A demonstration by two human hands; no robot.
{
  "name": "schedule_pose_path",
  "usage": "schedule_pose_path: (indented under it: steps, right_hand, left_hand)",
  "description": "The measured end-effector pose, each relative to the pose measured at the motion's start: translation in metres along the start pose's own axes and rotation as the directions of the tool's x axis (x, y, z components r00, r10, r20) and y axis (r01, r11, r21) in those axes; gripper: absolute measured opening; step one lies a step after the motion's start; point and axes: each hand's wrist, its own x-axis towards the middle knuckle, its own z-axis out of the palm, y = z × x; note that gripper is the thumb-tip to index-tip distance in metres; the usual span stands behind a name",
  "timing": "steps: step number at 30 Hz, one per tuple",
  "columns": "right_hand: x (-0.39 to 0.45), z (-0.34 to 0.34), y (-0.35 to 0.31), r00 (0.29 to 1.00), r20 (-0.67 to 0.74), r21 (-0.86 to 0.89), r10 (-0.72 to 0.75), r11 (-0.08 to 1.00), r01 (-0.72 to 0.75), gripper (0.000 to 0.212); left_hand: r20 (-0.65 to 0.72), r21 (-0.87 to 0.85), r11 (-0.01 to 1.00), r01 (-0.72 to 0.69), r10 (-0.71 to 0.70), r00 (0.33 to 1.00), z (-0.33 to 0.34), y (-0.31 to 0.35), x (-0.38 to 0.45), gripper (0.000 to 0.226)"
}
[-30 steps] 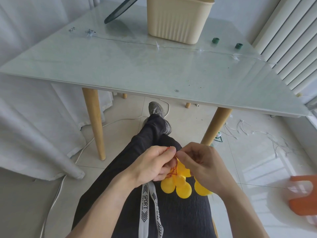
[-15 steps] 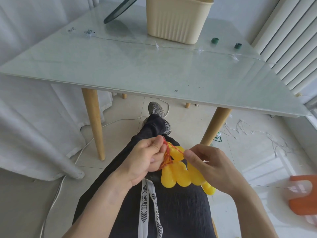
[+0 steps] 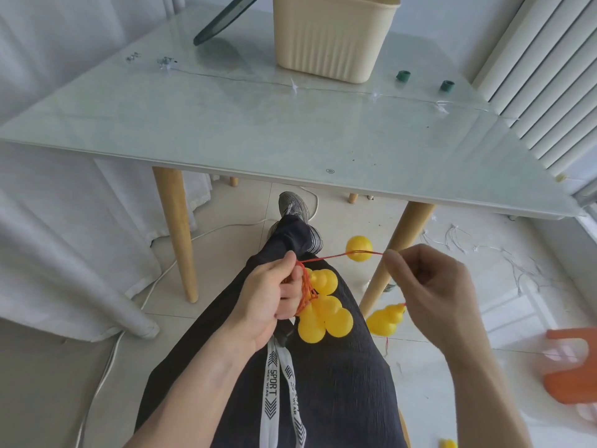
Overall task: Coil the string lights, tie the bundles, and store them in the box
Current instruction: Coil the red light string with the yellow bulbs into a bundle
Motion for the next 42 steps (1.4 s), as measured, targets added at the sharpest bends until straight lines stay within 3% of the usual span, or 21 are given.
schedule_pose_path:
  steps: [4, 8, 16, 24, 31, 38, 42]
  right_hand:
    - [-0.012, 0.013, 0.002, 0.974, 0.226, -0.094, -0.004, 0.995, 0.026, 0.025]
    - [-0.025, 0.033, 0.011, 0.926, 0.377, -0.249, -0.023, 0.960, 0.125, 0.021]
    - [-0.036, 0.051, 0.014, 0.900, 0.427, -0.267, -0.087, 0.939, 0.217, 0.020]
    - [-0.041, 0.059, 0.014, 0.932, 0.348, -0.354, -0.104, 0.906, 0.233, 0.027]
    - [-0.052, 0.066, 0.010, 0.934, 0.340, -0.338, -0.107, 0.913, 0.227, 0.029]
    - [-0.046, 0.066, 0.008, 0.915, 0.389, -0.336, -0.111, 0.907, 0.253, 0.033]
    - [-0.041, 0.060, 0.007, 0.889, 0.437, -0.353, -0.133, 0.884, 0.306, 0.032]
  left_hand:
    - [0.033, -0.225, 0.973, 0.059, -0.053, 0.998, -0.001, 0.004, 0.001, 0.041]
    - [0.019, -0.273, 0.961, 0.047, -0.043, 0.999, 0.001, 0.003, 0.002, 0.038]
    - [0.060, -0.310, 0.951, 0.012, 0.007, 0.998, 0.011, 0.006, -0.004, 0.033]
    - [0.052, -0.379, 0.925, -0.028, 0.052, 0.997, 0.024, 0.001, -0.005, 0.034]
    - [-0.051, -0.338, 0.934, -0.114, 0.103, 0.993, 0.015, -0.002, 0.000, 0.034]
    - [0.153, -0.270, 0.960, -0.077, 0.122, 0.981, 0.018, 0.000, -0.007, 0.029]
    - [0.188, -0.198, 0.977, -0.084, 0.122, 0.975, 0.023, -0.006, -0.009, 0.021]
